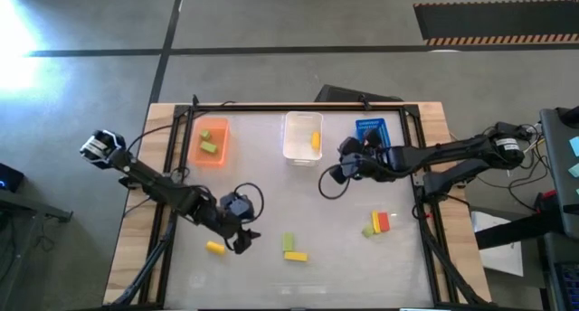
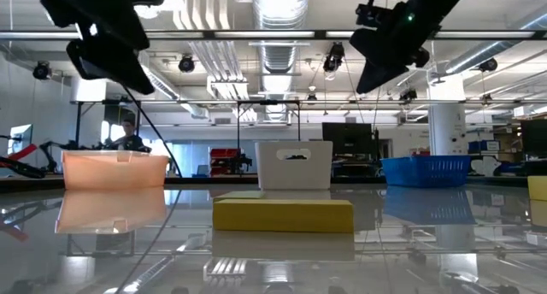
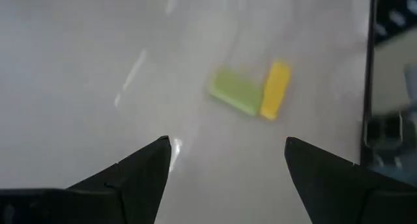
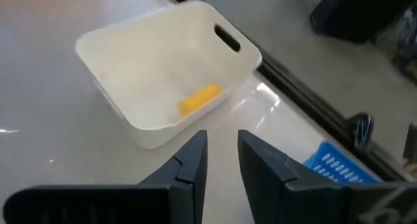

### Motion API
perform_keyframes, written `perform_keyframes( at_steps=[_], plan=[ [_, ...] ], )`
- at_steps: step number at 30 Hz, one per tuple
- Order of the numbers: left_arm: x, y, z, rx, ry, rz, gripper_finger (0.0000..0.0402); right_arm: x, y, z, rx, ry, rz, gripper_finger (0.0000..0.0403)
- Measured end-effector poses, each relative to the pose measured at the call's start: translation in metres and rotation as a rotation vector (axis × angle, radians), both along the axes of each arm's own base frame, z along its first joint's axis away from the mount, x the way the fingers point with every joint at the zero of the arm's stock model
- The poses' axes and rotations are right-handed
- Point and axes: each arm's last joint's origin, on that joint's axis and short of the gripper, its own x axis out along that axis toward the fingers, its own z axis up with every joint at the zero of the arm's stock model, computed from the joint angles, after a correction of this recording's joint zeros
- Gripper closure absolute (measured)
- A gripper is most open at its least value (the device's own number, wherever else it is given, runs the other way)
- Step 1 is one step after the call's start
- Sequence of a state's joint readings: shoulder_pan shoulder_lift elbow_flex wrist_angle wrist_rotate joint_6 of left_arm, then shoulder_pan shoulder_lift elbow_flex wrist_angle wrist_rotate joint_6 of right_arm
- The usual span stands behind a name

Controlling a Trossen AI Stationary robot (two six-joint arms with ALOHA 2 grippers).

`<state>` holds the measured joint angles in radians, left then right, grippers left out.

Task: Sort & place blocks by color
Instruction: Put the bottom left yellow block into the white bin

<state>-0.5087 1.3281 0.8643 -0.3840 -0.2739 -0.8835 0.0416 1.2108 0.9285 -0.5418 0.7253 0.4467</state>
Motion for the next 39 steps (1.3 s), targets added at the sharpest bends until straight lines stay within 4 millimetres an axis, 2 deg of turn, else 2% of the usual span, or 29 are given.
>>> perform_keyframes(
  at_steps=[10,15,20,27,33,39],
  plan=[
    [-0.019,-0.023,-0.027,-0.023,0.406,-0.236,0.0118,0.010,0.008,0.009,-0.076,-0.067,0.094,0.0332],
    [-0.030,-0.039,-0.036,-0.043,0.518,-0.364,0.0118,0.011,0.008,0.009,-0.076,-0.070,0.094,0.0330],
    [-0.042,-0.047,-0.045,0.017,0.605,-0.398,0.0118,0.011,0.008,0.009,-0.075,-0.071,0.093,0.0326],
    [-0.044,-0.049,-0.068,0.111,0.667,-0.450,0.0123,0.011,0.008,0.009,-0.075,-0.071,0.093,0.0333],
    [-0.042,-0.049,-0.080,0.161,0.701,-0.428,0.0176,0.017,0.013,0.008,-0.097,-0.125,0.131,0.0334],
    [-0.042,-0.049,-0.080,0.179,0.691,-0.367,0.0280,0.043,0.032,0.004,-0.265,-0.266,0.431,0.0343]
  ],
)
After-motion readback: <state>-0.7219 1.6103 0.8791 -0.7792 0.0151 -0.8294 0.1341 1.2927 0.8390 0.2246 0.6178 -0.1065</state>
